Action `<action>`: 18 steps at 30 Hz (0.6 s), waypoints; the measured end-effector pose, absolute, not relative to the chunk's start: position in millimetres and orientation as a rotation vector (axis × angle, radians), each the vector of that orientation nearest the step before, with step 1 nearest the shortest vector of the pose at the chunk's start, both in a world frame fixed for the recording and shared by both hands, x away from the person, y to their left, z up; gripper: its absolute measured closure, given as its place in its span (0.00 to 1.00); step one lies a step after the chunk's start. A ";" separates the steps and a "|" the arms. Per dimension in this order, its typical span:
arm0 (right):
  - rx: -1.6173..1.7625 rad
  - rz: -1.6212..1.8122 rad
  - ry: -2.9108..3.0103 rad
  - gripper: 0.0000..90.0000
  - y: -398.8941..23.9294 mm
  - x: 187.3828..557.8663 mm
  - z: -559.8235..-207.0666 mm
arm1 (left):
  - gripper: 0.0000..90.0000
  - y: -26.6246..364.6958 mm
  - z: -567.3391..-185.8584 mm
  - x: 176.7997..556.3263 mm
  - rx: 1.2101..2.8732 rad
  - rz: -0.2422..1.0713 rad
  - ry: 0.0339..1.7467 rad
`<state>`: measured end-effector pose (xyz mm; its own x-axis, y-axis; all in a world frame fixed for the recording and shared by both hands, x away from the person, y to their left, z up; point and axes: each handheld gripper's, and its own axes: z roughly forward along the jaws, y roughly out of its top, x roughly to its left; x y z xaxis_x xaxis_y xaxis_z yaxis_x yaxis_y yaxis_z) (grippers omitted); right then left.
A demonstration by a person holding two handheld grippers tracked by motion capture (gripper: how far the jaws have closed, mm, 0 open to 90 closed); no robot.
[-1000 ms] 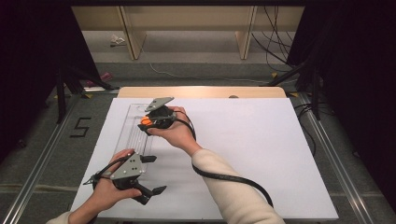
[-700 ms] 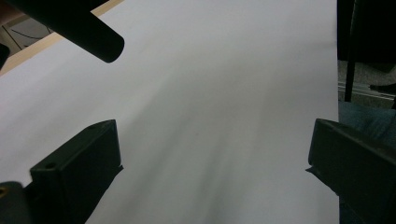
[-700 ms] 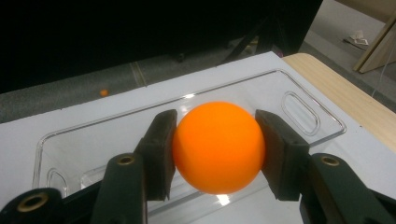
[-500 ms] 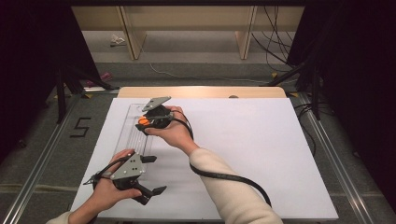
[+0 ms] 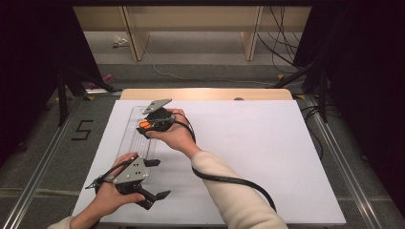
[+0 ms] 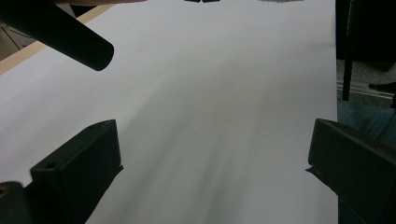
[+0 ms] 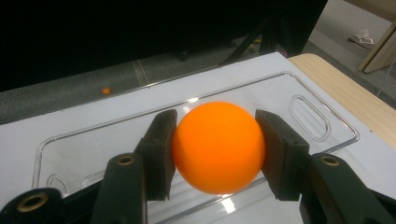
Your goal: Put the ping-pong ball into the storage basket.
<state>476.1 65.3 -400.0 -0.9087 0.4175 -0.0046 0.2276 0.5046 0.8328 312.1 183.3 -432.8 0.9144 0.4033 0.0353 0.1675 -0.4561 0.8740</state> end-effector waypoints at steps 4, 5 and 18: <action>0.548 1.361 2.542 0.57 67.3 477.0 -401.0 | 0.02 183.3 -432.8 312.0 2.050 0.290 0.409; 0.548 1.359 2.544 0.57 67.8 477.1 -401.2 | 0.02 183.3 -432.8 312.0 2.050 0.290 0.409; 0.555 1.352 2.557 0.57 72.9 479.3 -405.4 | 0.02 183.4 -432.8 312.1 2.050 0.289 0.408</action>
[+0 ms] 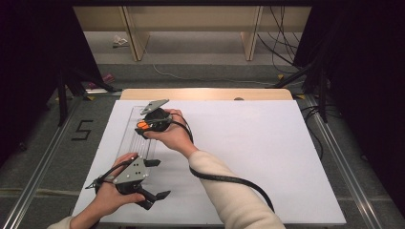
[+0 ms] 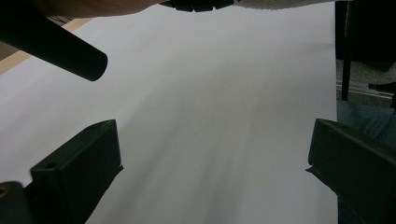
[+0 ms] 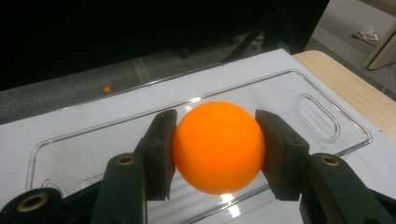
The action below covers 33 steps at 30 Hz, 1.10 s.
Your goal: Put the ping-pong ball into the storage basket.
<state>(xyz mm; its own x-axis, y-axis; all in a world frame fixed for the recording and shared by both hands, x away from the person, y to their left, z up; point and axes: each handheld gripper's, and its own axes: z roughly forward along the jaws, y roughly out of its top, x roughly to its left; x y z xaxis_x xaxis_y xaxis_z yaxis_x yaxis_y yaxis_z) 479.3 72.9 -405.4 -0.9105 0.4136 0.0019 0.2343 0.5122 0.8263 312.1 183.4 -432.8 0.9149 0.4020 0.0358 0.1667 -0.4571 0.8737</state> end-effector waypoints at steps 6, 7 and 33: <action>0.554 1.350 2.560 0.57 75.3 480.1 -406.1 | 0.02 183.3 -432.9 312.0 2.051 0.289 0.409; 0.553 1.349 2.560 0.57 75.6 480.4 -406.4 | 0.02 183.4 -432.9 312.0 2.050 0.290 0.408; 0.554 1.330 2.585 0.57 82.4 483.1 -411.6 | 0.02 182.9 -433.0 311.9 2.053 0.288 0.404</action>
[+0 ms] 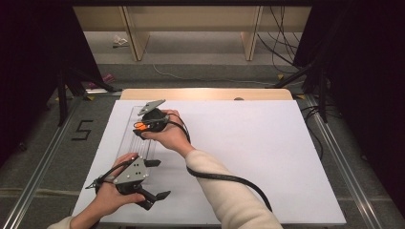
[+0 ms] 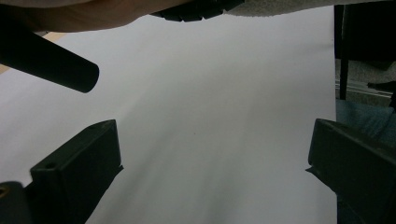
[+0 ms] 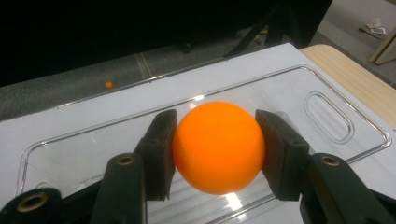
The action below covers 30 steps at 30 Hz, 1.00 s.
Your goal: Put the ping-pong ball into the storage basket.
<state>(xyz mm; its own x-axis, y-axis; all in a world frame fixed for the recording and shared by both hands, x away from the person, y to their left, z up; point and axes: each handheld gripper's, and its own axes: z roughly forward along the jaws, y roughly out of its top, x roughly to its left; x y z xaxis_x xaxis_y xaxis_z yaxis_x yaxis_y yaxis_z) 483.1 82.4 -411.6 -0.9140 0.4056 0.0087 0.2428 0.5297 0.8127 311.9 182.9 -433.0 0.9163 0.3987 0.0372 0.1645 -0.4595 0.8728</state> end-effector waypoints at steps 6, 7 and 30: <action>0.549 1.324 2.597 0.57 85.4 483.1 -413.6 | 0.02 182.6 -433.0 311.8 2.054 0.288 0.400; 0.550 1.323 2.596 0.57 85.7 483.1 -413.9 | 0.02 182.6 -433.0 311.9 2.054 0.288 0.401; 0.538 1.301 2.623 0.57 92.5 483.0 -420.9 | 0.02 182.4 -433.0 311.7 2.060 0.286 0.395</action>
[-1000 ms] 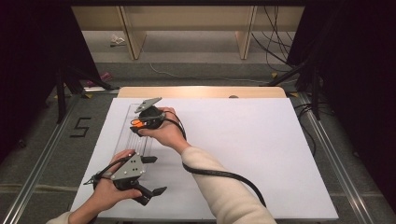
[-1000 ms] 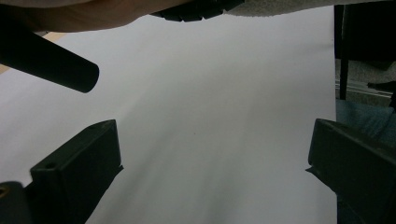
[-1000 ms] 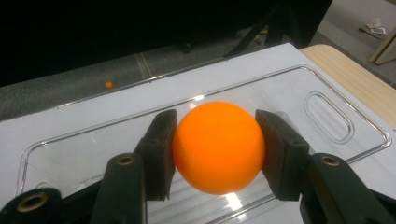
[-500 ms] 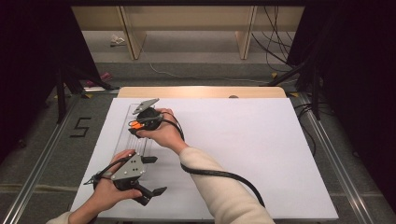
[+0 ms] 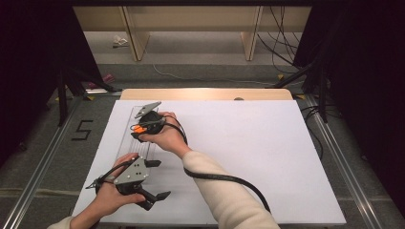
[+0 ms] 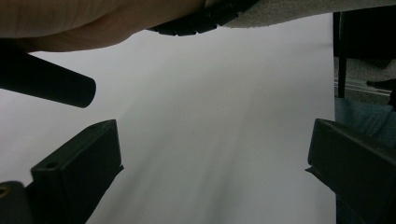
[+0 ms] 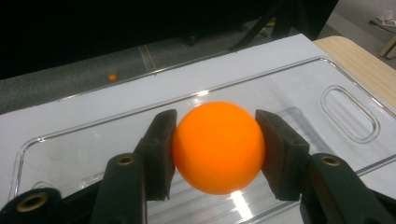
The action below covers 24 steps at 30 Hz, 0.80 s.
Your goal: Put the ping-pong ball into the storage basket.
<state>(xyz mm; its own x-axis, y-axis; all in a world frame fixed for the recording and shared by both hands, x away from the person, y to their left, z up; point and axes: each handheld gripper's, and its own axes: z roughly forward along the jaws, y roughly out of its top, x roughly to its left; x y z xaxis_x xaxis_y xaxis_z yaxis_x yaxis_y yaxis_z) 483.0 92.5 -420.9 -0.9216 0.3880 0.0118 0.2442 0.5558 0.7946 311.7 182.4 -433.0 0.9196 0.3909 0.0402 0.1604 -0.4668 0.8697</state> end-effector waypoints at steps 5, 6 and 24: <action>0.543 1.300 2.626 0.57 93.6 483.5 -422.3 | 0.03 182.5 -432.9 311.6 2.060 0.286 0.394; 0.540 1.303 2.624 0.57 94.0 483.6 -422.6 | 0.03 182.5 -432.9 311.6 2.060 0.286 0.393; 0.538 1.279 2.651 0.57 98.4 482.5 -430.3 | 0.03 182.3 -432.9 311.4 2.062 0.286 0.390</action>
<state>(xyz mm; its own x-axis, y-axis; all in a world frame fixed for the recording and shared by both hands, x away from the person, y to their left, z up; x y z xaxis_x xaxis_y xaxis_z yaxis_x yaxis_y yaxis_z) 482.5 98.4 -430.3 -0.9244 0.3809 0.0207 0.2533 0.5724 0.7799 311.4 182.3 -432.9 0.9206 0.3882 0.0427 0.1572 -0.4683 0.8695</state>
